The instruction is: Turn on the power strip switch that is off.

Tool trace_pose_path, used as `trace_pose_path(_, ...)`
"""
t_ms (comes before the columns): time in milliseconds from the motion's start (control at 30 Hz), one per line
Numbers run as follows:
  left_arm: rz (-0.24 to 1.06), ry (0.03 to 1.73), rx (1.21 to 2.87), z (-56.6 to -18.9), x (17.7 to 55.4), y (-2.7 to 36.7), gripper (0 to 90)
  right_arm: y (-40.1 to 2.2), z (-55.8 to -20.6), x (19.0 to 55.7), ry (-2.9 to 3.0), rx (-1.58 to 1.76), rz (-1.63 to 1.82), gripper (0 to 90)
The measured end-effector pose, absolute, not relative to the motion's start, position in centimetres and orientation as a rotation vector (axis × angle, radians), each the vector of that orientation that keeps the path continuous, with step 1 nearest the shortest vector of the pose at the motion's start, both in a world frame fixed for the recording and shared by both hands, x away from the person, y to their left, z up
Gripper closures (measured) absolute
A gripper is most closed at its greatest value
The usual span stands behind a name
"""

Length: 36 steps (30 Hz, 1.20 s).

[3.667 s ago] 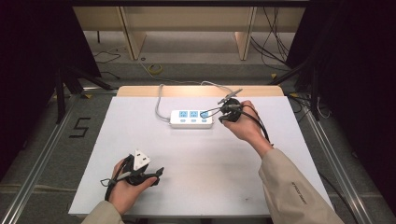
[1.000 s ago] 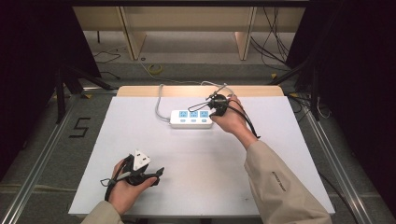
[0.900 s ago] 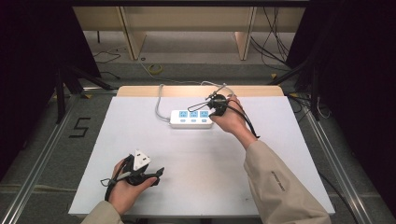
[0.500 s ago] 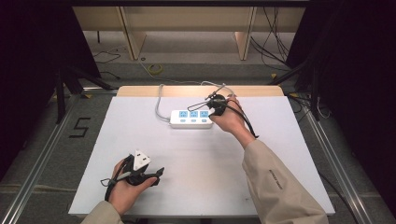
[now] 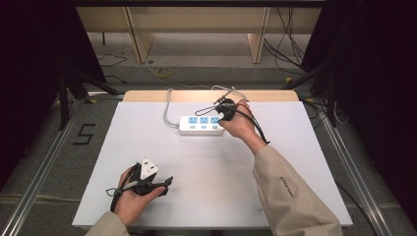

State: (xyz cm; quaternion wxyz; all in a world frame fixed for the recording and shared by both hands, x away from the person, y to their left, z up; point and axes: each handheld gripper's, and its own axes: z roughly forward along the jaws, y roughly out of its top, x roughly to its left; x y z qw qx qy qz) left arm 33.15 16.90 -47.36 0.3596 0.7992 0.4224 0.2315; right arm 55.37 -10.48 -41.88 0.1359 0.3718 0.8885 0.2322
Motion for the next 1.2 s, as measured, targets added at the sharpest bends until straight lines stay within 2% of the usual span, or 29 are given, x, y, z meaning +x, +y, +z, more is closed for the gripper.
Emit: trace_pose_path(1200, 0.585, 1.09, 2.059, -47.4, 33.2, 16.8, 29.9, -8.6, -43.4, 56.7, 2.603, 1.085, 0.635, 90.0)
